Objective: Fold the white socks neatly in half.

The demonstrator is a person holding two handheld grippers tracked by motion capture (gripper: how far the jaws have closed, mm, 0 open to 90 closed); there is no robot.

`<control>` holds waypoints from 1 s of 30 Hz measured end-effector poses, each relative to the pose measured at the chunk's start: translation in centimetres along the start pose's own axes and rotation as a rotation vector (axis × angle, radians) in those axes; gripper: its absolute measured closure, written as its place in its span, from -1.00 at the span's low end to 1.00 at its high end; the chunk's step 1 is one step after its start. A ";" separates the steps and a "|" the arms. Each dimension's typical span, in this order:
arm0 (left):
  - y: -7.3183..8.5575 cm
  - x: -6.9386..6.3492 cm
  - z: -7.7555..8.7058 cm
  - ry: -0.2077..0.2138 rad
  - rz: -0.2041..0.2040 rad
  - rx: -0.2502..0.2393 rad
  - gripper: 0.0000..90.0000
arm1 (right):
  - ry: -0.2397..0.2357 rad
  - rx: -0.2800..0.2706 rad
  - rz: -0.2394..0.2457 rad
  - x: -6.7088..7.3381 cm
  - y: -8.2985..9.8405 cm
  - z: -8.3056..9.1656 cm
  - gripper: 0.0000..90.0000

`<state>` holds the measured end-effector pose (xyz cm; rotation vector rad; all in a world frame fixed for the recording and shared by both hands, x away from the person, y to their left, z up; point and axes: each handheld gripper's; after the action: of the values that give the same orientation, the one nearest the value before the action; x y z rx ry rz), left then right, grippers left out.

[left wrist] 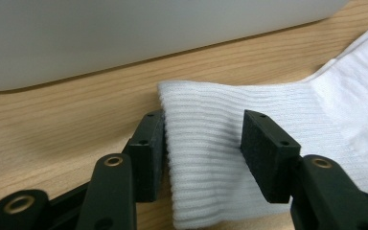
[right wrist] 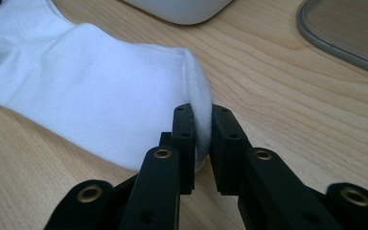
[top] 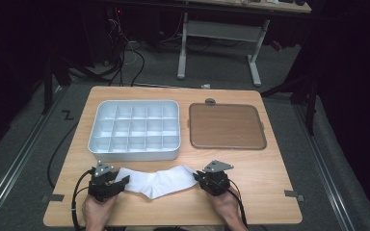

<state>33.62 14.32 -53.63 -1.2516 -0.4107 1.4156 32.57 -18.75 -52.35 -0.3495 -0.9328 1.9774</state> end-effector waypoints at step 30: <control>0.9 -4.2 -3.0 0.073 -0.041 0.033 0.12 | 0.103 -0.005 -0.079 -3.5 2.4 2.8 0.82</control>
<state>34.77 9.26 -53.64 -1.2570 -0.3599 1.3326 31.50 -23.72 -52.53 -0.4075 -0.8739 1.8680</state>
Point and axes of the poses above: each handheld gripper's, and its own axes: z roughly backward along the jaws, y roughly out of its underside, x roughly to its left, and after that the axes turned 6 degrees about -z, right-handed
